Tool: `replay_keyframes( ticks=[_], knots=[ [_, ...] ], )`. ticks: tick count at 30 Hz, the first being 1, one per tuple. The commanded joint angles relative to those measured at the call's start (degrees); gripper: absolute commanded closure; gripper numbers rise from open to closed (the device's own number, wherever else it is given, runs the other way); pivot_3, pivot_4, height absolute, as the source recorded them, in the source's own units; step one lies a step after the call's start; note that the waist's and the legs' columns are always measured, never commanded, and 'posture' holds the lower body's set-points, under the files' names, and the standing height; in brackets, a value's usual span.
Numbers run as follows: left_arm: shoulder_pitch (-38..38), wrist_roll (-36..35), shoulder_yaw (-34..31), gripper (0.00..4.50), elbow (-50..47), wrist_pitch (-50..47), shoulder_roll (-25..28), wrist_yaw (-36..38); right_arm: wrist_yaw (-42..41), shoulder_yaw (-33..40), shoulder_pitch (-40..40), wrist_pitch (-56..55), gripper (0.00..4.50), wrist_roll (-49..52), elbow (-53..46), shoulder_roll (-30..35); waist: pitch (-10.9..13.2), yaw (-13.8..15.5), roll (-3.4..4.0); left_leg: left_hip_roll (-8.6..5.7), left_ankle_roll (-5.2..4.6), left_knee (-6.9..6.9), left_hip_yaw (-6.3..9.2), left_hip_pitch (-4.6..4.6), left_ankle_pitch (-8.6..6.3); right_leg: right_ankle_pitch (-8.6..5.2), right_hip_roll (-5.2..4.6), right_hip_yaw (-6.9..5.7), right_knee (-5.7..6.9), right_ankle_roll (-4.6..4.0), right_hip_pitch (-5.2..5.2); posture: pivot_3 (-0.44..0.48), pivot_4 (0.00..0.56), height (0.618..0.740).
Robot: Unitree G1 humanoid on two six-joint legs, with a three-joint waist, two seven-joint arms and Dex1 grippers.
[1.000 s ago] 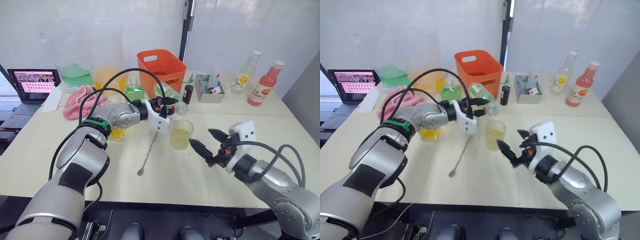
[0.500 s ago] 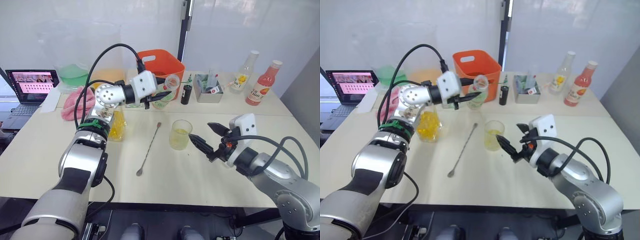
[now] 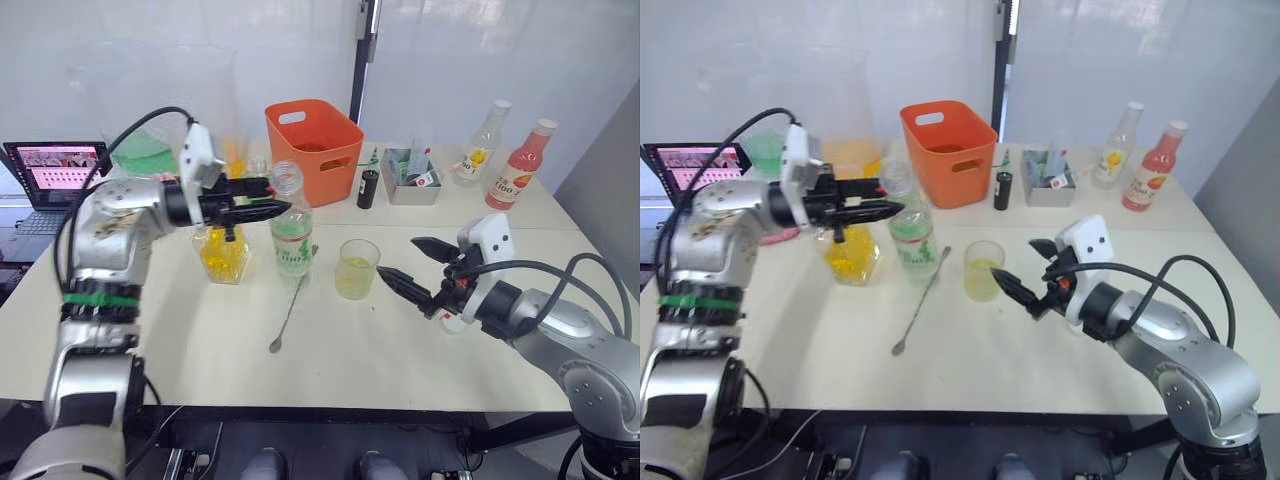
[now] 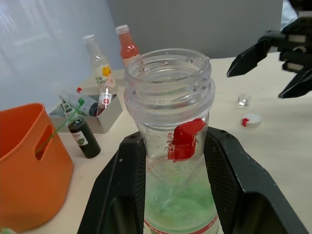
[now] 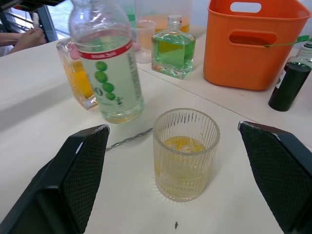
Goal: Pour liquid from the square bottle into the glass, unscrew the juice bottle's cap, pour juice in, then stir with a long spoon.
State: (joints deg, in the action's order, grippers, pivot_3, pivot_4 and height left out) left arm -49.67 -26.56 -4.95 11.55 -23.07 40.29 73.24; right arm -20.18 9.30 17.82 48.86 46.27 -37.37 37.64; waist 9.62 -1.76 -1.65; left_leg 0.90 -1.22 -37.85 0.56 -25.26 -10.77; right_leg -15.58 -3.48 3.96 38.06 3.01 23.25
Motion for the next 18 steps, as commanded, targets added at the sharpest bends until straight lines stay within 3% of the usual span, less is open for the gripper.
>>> replay_keyframes(
  ticks=[1,10,18],
  knots=[
    [2.7,-5.4,-5.5,2.99,-8.3,-5.5,3.2,-1.9,-0.8,0.5,1.0,-0.7,0.01,-0.1,-0.1,0.2,0.0,0.1,0.00,0.01,0.00,0.00,0.08,0.01,0.00,0.00,0.01,-0.01,0.00,0.00,0.00,0.000,0.150,0.739],
    [17.0,-11.8,-16.4,2.99,-18.1,-14.6,8.5,-9.3,-5.4,0.4,-0.2,-3.8,0.01,-1.3,2.4,-0.2,0.0,0.6,0.00,0.04,0.00,0.00,0.14,0.05,0.00,0.00,-0.02,0.00,-0.01,-0.01,-0.02,0.000,0.150,0.739],
    [28.8,-10.6,-25.4,2.99,-18.3,-14.6,13.0,-13.5,-15.3,0.7,0.1,-4.1,0.01,2.6,1.9,2.8,0.0,0.9,0.00,0.10,0.01,0.00,0.14,0.07,0.00,0.00,-0.04,0.00,-0.05,-0.02,-0.02,0.000,0.150,0.739]
  ],
)
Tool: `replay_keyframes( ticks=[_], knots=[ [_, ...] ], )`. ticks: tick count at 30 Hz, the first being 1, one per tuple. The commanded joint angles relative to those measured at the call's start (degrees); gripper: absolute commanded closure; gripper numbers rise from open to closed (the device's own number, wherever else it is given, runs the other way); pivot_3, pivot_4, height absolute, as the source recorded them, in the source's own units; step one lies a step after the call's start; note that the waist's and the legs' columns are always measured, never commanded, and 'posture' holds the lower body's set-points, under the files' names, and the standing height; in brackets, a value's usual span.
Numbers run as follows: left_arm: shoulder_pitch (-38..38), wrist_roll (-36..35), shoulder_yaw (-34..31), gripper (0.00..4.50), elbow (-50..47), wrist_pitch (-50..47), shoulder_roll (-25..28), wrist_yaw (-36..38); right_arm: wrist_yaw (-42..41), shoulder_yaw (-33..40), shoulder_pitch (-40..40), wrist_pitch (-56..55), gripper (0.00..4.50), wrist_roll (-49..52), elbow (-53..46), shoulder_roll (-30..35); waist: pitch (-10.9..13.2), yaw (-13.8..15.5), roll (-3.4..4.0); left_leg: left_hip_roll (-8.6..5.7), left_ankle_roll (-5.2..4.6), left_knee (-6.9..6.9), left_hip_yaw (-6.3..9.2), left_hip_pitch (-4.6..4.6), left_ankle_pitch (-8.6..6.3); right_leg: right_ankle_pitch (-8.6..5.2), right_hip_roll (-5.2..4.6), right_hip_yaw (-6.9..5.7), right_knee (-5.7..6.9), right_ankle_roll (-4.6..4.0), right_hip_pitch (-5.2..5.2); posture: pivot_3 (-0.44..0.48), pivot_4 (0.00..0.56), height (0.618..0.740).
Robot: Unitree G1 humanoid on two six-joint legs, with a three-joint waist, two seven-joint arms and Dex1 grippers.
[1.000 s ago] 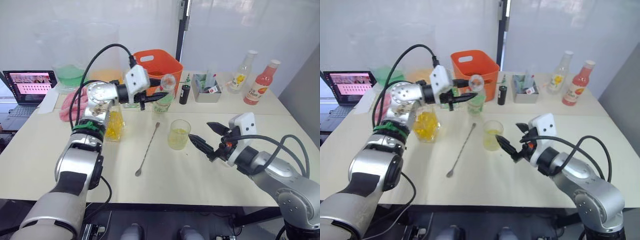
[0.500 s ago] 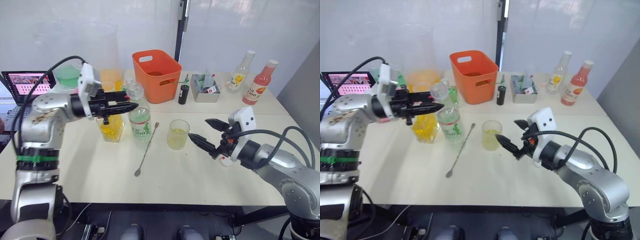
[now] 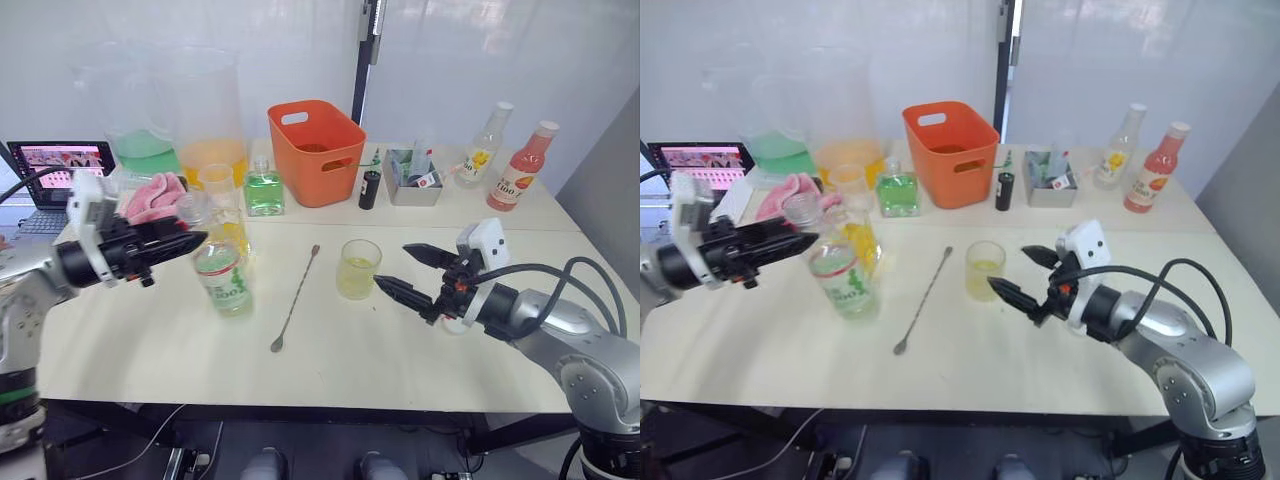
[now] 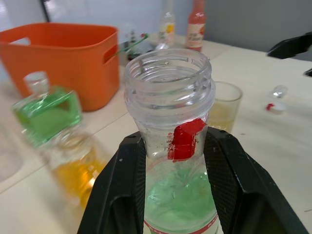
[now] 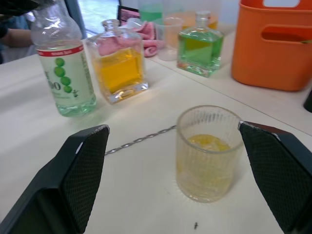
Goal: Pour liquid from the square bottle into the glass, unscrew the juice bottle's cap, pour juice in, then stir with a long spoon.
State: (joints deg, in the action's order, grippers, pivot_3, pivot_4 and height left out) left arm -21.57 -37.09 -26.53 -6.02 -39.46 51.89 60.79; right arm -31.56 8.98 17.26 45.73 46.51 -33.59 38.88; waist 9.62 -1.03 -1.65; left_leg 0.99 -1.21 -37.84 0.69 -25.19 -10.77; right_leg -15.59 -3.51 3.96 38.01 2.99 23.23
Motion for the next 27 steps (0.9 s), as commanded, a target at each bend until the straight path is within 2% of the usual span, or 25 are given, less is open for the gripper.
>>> replay_keyframes(
  ticks=[1,5,12,19,24,27],
  knots=[
    [1.4,0.2,-4.3,2.99,-0.2,2.1,1.8,-1.5,-5.3,0.9,0.7,-0.9,0.01,2.9,-1.9,2.2,0.0,0.3,0.00,-0.01,0.00,0.00,0.01,0.00,0.00,0.00,-0.01,0.00,0.00,0.00,-0.01,0.000,0.150,0.739],
    [1.7,2.0,-5.0,2.99,3.1,4.0,2.6,-3.4,-9.3,0.1,1.3,-0.3,0.01,4.5,-1.8,4.1,0.0,0.5,-0.02,-0.01,0.00,0.00,-0.01,0.00,0.00,0.00,-0.06,-0.01,-0.08,0.00,-0.05,0.000,0.150,0.739],
    [-1.6,6.2,-2.1,2.99,9.0,8.9,1.6,-8.4,-12.2,-0.9,1.5,-0.4,0.01,4.6,-1.4,5.5,0.0,0.4,-0.02,-0.01,0.01,0.00,-0.05,0.00,0.00,0.00,-0.05,-0.01,-0.06,-0.02,-0.03,0.000,0.150,0.739],
    [-10.8,10.8,2.5,2.99,17.9,15.6,-1.4,-13.8,-11.2,-0.9,1.2,-0.1,0.01,4.4,-2.1,5.1,0.0,0.6,-0.06,-0.04,0.01,0.00,-0.11,0.00,-0.01,0.00,-0.06,-0.01,-0.05,-0.02,-0.02,0.000,0.150,0.739],
    [-17.0,16.9,8.7,2.99,27.0,22.9,-3.4,-13.8,-9.7,-0.8,0.8,0.1,0.01,4.6,-3.0,4.8,0.0,0.7,-0.13,-0.11,0.01,0.00,-0.51,0.00,0.00,0.00,-0.08,-0.02,-0.06,-0.02,-0.03,0.000,0.150,0.739],
    [-20.0,17.8,9.6,2.99,31.8,25.6,-5.3,-14.7,-8.7,-1.0,0.8,0.1,0.01,4.7,-3.3,4.4,0.0,0.4,-0.13,-0.09,0.01,0.01,-0.54,0.00,-0.01,0.00,-0.05,-0.02,-0.03,-0.02,0.01,0.000,0.150,0.739]
  ],
)
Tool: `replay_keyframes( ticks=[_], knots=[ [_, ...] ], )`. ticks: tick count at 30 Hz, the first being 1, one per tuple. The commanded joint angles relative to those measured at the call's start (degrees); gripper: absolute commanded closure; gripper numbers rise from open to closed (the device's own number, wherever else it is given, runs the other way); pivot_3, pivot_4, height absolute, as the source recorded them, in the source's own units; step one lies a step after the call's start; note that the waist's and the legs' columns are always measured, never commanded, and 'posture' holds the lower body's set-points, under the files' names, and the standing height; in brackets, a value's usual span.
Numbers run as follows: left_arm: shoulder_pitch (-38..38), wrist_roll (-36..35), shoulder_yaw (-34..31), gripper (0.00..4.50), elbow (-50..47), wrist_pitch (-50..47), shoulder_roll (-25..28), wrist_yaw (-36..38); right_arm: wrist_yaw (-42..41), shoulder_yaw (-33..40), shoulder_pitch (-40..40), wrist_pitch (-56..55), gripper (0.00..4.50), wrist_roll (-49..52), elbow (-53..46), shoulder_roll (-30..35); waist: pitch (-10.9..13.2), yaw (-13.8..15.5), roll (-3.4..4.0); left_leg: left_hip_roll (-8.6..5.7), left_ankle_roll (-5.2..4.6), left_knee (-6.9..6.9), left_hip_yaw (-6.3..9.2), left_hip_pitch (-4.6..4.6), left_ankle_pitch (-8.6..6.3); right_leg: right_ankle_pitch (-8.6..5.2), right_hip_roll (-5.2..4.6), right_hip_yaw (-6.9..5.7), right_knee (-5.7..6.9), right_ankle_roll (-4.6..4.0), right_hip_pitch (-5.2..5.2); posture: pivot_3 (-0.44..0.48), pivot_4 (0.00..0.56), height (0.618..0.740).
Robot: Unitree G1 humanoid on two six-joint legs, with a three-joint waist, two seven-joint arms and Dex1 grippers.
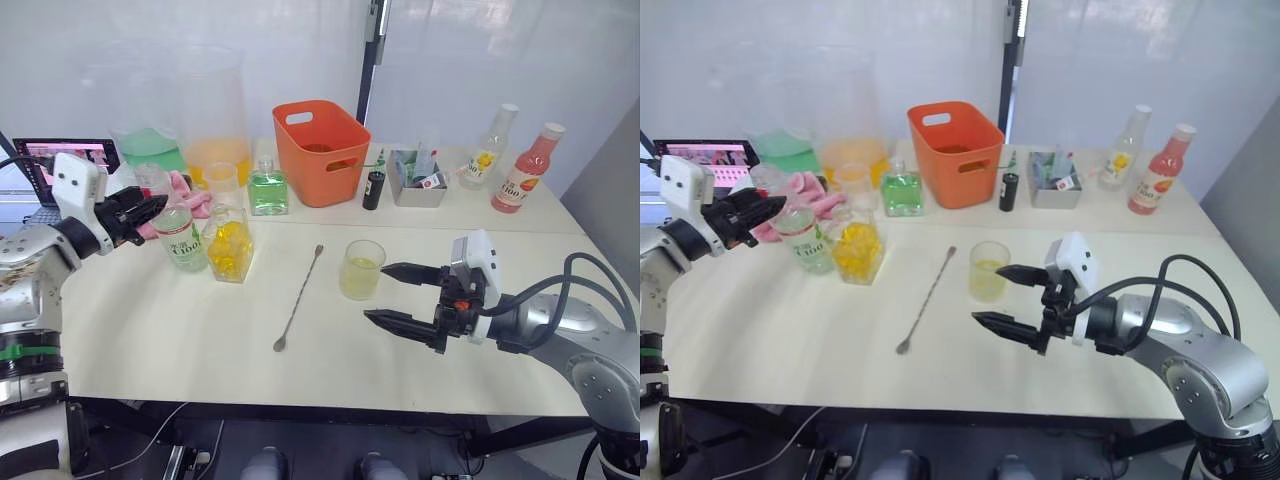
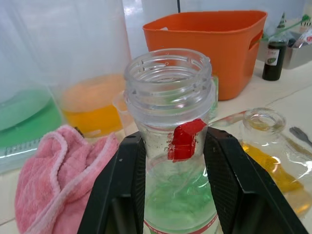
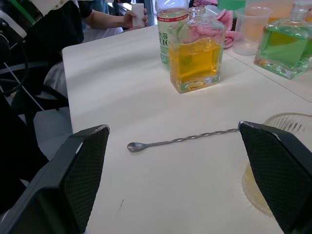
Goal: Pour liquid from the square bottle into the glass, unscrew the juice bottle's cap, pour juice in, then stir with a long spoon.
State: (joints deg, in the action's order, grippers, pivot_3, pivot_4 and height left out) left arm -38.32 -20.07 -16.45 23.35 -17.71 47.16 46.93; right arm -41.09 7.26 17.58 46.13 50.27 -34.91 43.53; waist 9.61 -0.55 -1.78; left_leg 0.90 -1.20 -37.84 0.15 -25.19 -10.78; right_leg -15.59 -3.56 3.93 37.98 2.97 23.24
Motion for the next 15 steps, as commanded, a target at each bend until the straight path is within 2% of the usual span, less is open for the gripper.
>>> replay_keyframes(
  ticks=[1,6,14,15],
  knots=[
    [-4.0,1.0,-0.2,2.99,3.9,4.5,-1.0,-0.8,1.2,0.8,0.5,-0.2,0.01,1.1,-2.2,-0.4,0.0,-0.1,-0.02,0.01,0.00,0.00,0.00,0.00,0.00,0.00,0.01,0.00,0.02,0.00,0.01,0.000,0.150,0.739],
    [-5.8,2.1,0.9,2.99,8.6,5.9,-2.4,-0.5,2.9,1.3,0.3,0.0,0.01,1.4,-2.7,-0.6,0.0,-0.1,-0.03,0.00,0.00,0.00,0.00,0.00,0.00,0.00,0.01,-0.01,0.02,0.00,-0.01,0.000,0.150,0.739],
    [-7.1,1.3,0.1,2.99,10.3,5.8,-2.8,-1.0,4.7,1.8,-0.1,0.1,0.01,1.9,-3.2,-0.3,0.0,-0.1,-0.03,0.01,0.00,0.00,0.01,0.00,0.00,0.00,0.00,-0.01,0.03,0.00,-0.02,0.000,0.150,0.739],
    [-7.1,1.0,-0.2,2.61,10.0,5.6,-2.9,-1.0,4.9,1.8,-0.1,0.1,0.00,1.9,-3.2,-0.4,0.0,-0.1,-0.03,0.01,0.00,0.00,0.01,0.00,0.00,0.00,0.00,0.00,0.03,0.00,-0.02,0.000,0.150,0.739]
  ],
)
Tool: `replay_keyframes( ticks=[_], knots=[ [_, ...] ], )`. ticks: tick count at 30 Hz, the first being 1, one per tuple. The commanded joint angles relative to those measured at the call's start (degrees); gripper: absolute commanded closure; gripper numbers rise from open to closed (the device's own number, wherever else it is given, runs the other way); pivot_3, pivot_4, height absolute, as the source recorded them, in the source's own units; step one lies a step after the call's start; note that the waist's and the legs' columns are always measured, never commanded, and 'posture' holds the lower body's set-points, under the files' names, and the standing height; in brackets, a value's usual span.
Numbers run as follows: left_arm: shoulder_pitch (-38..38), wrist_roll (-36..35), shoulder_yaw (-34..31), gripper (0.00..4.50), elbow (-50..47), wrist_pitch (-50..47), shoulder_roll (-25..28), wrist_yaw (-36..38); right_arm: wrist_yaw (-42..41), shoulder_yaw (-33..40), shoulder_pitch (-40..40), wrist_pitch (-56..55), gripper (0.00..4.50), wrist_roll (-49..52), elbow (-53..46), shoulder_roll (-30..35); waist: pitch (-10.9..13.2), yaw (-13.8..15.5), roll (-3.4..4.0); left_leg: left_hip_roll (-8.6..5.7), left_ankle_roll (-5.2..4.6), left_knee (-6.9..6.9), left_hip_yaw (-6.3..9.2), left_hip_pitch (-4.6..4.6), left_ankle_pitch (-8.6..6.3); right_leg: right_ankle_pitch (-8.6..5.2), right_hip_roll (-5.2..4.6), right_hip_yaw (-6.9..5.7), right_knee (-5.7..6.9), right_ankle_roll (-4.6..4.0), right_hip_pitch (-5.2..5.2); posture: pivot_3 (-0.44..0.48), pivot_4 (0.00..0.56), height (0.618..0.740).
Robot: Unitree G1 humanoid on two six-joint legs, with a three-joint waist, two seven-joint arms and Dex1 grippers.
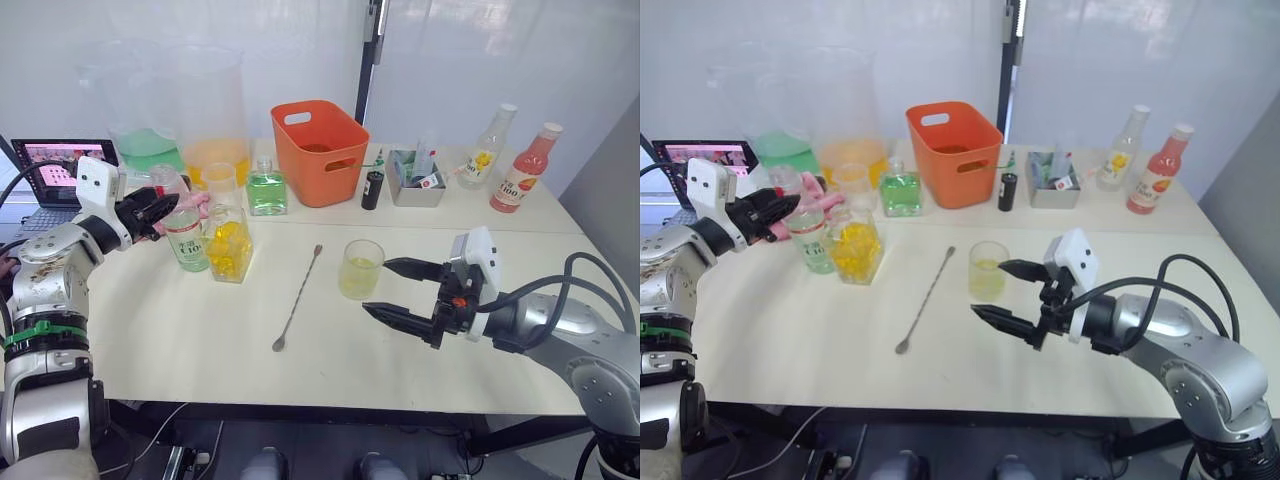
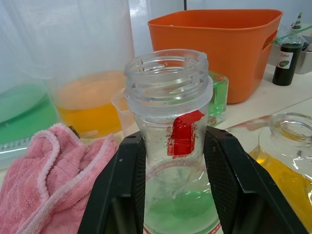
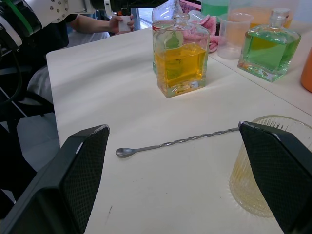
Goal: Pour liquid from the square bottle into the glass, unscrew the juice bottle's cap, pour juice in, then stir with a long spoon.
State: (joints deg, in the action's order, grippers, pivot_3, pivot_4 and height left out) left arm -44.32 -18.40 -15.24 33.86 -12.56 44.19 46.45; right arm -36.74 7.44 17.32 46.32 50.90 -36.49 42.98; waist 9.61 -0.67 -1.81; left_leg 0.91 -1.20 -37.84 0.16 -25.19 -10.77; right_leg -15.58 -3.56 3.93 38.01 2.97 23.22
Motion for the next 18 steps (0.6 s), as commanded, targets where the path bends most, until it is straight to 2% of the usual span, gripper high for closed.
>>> replay_keyframes(
  ticks=[1,7,8,18],
  knots=[
    [-1.0,-0.9,-1.5,2.19,-0.7,0.5,0.1,-0.5,0.8,1.4,0.1,-0.2,0.00,1.0,-1.6,0.1,0.0,0.0,0.00,0.00,0.00,0.00,0.00,0.00,0.00,0.00,0.00,0.00,0.00,0.00,0.00,0.000,0.150,0.739],
    [-0.5,-2.3,-2.6,0.19,-2.3,-0.7,-0.2,-0.6,1.1,0.9,0.2,-0.3,0.00,1.0,-1.6,-0.1,0.0,0.0,0.00,0.00,0.00,0.00,0.00,0.00,0.00,0.00,0.00,0.00,0.00,0.00,0.01,0.000,0.150,0.739],
    [-0.4,-2.6,-2.9,0.05,-2.8,-1.1,-0.1,-0.6,1.1,0.8,0.3,-0.3,0.00,1.0,-1.5,-0.2,0.0,0.0,0.00,0.00,0.00,0.00,0.00,0.00,0.00,0.00,0.00,0.00,0.00,0.00,0.01,0.000,0.150,0.739],
    [6.4,-8.7,-8.6,0.05,-11.9,-8.0,2.8,1.8,1.2,2.8,-0.5,0.1,0.00,2.0,-1.8,0.4,0.0,-0.1,0.00,0.08,0.00,0.00,0.07,0.00,0.00,0.00,0.00,0.00,0.01,0.00,0.02,0.000,0.150,0.739]
  ],
)
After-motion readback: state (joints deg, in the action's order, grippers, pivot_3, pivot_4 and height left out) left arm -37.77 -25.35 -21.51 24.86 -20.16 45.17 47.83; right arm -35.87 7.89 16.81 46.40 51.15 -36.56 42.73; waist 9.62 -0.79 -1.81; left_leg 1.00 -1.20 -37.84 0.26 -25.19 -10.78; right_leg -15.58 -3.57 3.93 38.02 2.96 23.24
